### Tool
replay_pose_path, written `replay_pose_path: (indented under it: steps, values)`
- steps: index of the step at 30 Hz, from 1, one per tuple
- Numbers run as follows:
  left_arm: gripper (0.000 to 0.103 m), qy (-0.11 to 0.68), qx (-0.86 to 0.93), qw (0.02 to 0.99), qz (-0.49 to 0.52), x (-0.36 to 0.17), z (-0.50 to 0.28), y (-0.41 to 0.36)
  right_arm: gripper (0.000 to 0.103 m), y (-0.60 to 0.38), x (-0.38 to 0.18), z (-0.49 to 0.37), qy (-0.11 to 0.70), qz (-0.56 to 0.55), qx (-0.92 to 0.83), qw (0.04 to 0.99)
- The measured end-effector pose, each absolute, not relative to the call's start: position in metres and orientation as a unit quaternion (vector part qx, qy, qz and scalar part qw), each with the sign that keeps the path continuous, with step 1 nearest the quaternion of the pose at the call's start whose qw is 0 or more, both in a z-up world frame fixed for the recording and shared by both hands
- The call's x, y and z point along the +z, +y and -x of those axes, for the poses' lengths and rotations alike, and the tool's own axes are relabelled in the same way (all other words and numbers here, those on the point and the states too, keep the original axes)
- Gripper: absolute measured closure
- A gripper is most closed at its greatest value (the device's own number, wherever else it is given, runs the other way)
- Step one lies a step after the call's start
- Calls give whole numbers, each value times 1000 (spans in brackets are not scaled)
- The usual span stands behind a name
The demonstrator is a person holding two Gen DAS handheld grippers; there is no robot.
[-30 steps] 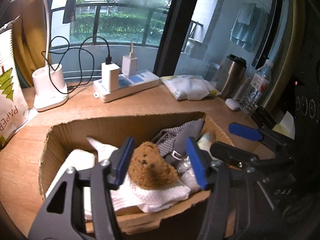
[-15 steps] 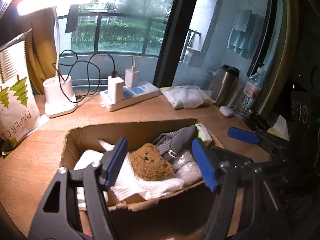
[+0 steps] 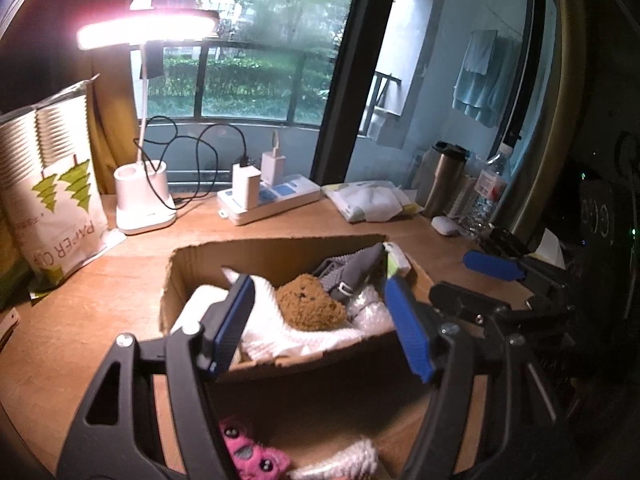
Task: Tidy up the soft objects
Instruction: 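Withdraw both tools from the box toward the pink toy and cotton swabs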
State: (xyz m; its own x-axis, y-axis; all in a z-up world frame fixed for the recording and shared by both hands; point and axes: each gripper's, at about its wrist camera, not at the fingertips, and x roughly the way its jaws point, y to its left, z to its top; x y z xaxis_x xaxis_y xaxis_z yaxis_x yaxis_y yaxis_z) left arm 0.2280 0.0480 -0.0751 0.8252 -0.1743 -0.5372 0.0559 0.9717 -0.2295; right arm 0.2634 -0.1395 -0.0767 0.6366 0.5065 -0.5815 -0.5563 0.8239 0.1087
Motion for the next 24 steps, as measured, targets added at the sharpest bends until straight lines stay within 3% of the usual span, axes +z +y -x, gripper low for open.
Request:
replay_pose_path:
  steps: [8,12,24]
  values:
    - [33,282,-58,952,102,-74,-200,56,20,-133,-71,-243,302,47,297,905]
    - [26,283,-59,952,103,-78,-186,61,20,-129,-72,-233,302,51,300,903]
    - [26,292,-41,948,121,-93,-152,79,20,-119,-75,-209,306,67,307,899]
